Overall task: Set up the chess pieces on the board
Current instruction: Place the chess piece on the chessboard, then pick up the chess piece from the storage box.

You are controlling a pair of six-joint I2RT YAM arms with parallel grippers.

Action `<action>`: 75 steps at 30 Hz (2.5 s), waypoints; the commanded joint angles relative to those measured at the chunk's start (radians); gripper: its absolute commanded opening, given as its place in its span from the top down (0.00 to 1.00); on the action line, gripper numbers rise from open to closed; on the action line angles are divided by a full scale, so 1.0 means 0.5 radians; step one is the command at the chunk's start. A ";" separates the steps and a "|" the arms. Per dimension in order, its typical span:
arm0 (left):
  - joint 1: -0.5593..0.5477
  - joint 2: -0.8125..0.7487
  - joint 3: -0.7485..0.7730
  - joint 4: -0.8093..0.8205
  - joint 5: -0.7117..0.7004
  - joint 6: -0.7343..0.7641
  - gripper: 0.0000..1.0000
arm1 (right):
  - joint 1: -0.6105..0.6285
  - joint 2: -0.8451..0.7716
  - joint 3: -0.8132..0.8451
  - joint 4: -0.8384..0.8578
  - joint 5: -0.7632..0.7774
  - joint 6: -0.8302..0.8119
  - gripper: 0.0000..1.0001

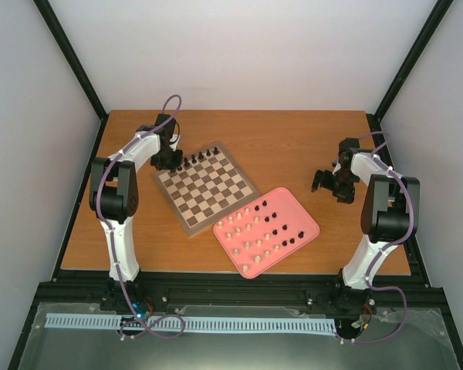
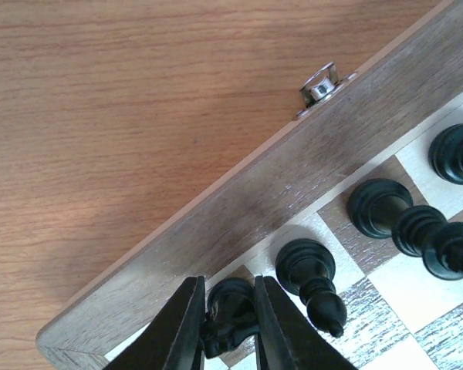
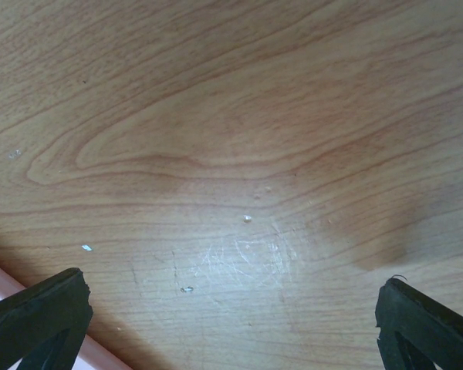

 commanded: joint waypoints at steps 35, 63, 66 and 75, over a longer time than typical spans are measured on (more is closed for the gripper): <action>-0.002 -0.075 -0.126 0.029 0.080 -0.029 0.72 | -0.011 0.024 0.005 0.004 0.016 -0.021 0.00; -0.098 -0.756 -0.006 -0.175 0.016 0.010 0.16 | -0.011 0.017 0.001 -0.002 0.016 -0.023 0.00; -0.343 -0.865 0.026 -0.224 0.095 0.045 0.16 | -0.011 0.022 0.009 -0.005 0.026 -0.021 0.00; -1.352 -0.464 0.296 -0.199 0.323 0.089 0.18 | -0.008 0.024 0.029 0.005 0.029 -0.008 0.00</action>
